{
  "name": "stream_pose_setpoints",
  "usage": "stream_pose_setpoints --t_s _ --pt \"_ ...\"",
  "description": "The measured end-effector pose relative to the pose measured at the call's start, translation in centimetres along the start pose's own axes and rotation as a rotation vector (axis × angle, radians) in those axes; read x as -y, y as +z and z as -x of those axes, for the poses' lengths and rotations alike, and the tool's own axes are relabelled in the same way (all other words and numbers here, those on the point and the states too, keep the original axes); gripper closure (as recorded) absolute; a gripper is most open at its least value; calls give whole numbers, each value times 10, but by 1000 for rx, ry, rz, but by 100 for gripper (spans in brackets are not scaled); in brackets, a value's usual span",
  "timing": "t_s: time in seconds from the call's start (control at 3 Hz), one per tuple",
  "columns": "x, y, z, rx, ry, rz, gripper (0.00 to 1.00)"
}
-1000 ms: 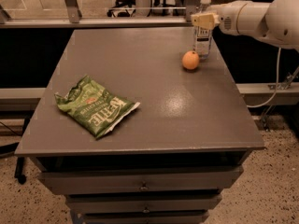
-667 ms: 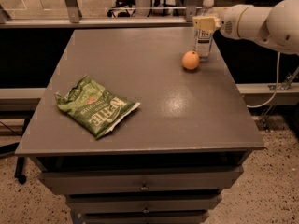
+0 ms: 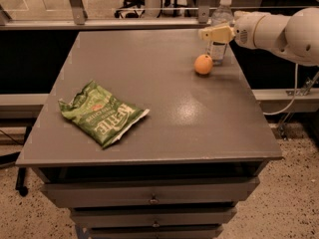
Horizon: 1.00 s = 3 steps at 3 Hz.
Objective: Move blue plastic bottle near orange
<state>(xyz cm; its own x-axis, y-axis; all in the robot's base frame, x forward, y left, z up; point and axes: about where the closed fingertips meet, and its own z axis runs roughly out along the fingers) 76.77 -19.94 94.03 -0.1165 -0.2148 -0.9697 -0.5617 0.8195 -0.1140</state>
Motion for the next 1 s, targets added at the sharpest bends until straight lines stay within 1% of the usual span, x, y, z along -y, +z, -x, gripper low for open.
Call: stream_pose_setpoints --t_s 0.33,0.67,1.0 --pt "3 -9 -5 -1 -2 4 0" --pt "19 -36 -15 43 11 29 0" --pt "43 -76 -21 100 -7 64 0"
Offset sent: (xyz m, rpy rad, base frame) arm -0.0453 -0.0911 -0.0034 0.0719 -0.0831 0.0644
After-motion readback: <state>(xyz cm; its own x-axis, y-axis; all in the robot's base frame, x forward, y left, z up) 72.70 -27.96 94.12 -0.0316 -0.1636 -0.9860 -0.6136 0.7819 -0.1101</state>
